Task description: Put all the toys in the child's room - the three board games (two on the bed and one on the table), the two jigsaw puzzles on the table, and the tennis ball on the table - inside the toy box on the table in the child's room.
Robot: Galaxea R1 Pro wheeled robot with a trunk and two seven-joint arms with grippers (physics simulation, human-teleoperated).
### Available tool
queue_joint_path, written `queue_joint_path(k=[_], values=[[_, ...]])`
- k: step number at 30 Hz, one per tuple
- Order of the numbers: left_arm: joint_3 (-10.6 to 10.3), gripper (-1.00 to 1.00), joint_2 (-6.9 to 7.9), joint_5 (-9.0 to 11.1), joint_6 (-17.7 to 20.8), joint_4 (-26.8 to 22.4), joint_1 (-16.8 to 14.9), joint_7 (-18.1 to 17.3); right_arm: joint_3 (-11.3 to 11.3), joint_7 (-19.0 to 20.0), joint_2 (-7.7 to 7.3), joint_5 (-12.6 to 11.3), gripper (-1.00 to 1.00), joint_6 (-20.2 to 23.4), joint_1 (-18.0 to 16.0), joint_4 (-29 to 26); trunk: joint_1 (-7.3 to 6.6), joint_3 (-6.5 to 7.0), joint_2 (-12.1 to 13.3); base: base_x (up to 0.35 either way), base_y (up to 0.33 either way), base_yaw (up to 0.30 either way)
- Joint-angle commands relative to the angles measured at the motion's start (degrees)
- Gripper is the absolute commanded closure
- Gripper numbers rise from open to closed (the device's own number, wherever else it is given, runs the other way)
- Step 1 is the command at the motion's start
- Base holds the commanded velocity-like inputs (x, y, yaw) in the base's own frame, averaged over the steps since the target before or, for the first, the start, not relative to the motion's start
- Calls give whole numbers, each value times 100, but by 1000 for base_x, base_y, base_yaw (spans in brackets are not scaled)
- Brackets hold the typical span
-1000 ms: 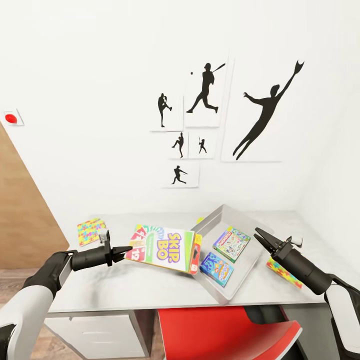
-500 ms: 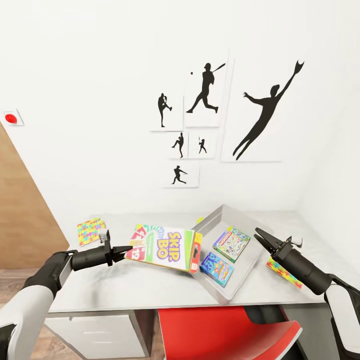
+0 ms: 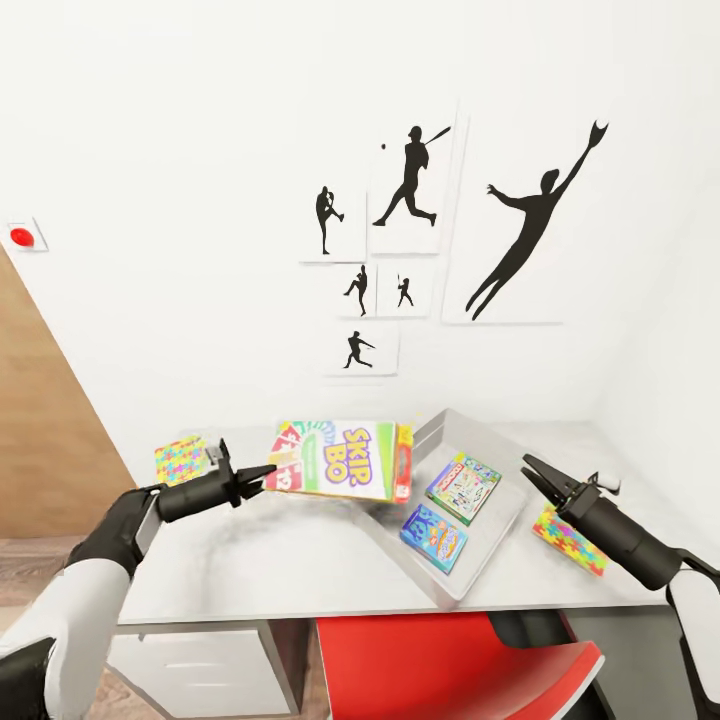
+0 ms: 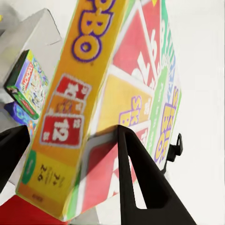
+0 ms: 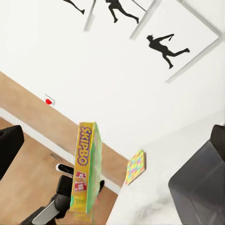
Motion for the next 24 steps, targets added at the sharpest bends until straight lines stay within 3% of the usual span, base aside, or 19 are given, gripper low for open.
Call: queue_joint_path(k=[1,2,4,5,6,7,9,11,14,15,18,21,23,24], values=[[66,100,-78,-32,51,-110,-13,39,-20,11,-6,-7,-100,30,-6,0,3,-13,-12,0,0,0],[180,100,-237,-34,101,-355,-24,188,-59,11,-13,-8,-100,30,-6,1,3,-13,-12,0,0,0],[271,100,-404,-32,191,-618,-30,422,-108,11,-18,-8,-100,30,-6,3,3,-13,-12,0,0,0],[337,100,-589,-27,286,-880,-35,720,-164,11,-21,-8,-100,30,-6,5,3,-13,-12,0,0,0],[361,100,-687,-22,323,-1006,-36,876,-194,11,-22,-8,-100,30,-6,6,3,-13,-12,0,0,0],[399,100,-892,3,376,-1250,-38,1172,-262,14,-23,-11,-100,30,-6,8,3,-13,-12,0,0,0],[423,100,-1098,61,411,-1477,-40,1429,-337,17,-24,-13,-100,30,-4,9,3,-13,-12,0,0,0],[449,100,-1452,246,447,-1817,-41,1849,-491,19,-27,-13,-100,35,31,9,3,-13,-12,0,0,0],[456,100,-1657,391,457,-1967,-45,2130,-579,19,-39,-12,-100,37,78,10,3,-13,-12,0,0,0],[457,100,-1813,537,458,-2045,-57,2438,-651,23,-52,-15,-100,38,124,10,3,-13,-12,0,0,0],[455,100,-1837,782,454,-2091,-73,2951,-753,51,-87,-16,-100,38,161,10,3,-13,-12,0,0,0],[434,100,-1837,1215,433,-2103,-81,3529,-840,161,-128,-17,-100,36,177,12,3,-13,-12,0,0,0],[294,100,-1837,2017,121,-2086,-84,4290,-899,356,-154,-17,-100,33,186,16,3,-13,-12,0,0,0],[229,100,-1837,2192,21,-2077,-85,4467,-911,386,-157,-17,-100,32,188,16,3,-13,-12,0,0,0]])
